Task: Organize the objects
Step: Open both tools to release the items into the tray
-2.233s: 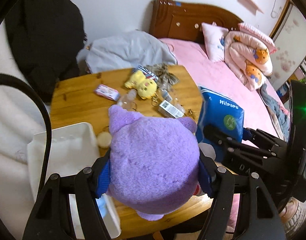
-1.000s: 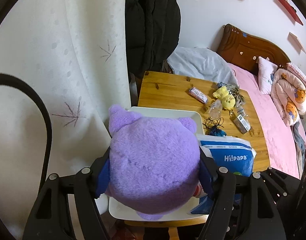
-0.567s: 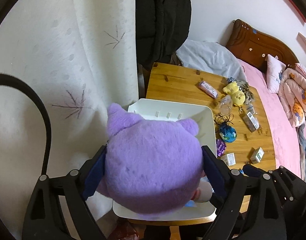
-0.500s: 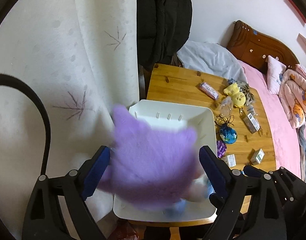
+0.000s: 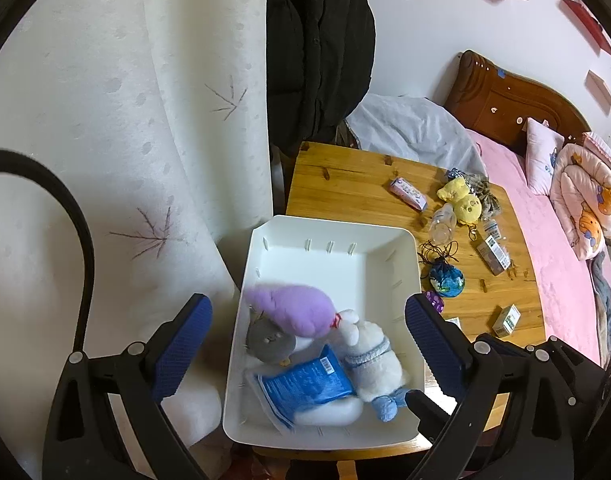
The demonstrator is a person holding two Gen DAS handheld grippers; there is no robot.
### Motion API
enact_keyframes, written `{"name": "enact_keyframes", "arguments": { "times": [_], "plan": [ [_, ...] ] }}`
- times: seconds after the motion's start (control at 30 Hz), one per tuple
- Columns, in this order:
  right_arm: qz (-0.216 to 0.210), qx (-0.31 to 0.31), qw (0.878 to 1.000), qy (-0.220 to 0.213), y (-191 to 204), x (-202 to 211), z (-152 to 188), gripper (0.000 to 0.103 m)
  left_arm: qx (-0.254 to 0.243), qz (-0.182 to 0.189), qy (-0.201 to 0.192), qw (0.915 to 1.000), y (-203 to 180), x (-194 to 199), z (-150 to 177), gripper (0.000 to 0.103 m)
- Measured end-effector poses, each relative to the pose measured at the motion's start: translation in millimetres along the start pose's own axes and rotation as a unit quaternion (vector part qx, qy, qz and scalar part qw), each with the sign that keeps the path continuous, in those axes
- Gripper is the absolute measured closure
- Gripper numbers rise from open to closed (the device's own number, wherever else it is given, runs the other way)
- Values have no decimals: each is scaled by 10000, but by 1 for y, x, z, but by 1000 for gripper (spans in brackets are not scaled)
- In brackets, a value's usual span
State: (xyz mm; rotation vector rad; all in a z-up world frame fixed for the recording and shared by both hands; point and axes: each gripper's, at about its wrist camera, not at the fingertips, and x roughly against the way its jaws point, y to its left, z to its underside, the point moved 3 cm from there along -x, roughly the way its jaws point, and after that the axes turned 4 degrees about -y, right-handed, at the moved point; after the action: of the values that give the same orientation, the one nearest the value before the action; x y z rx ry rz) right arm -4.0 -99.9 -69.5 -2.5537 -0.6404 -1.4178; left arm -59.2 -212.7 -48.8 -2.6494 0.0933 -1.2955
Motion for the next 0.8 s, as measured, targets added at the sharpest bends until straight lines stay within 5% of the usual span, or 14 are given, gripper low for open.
{"name": "enact_keyframes", "arguments": {
  "times": [0.8],
  "plan": [
    [124, -196, 9994, -271, -16, 19, 2, 30, -116, -26, 100, 9999, -18, 0, -2, 5]
  ]
}}
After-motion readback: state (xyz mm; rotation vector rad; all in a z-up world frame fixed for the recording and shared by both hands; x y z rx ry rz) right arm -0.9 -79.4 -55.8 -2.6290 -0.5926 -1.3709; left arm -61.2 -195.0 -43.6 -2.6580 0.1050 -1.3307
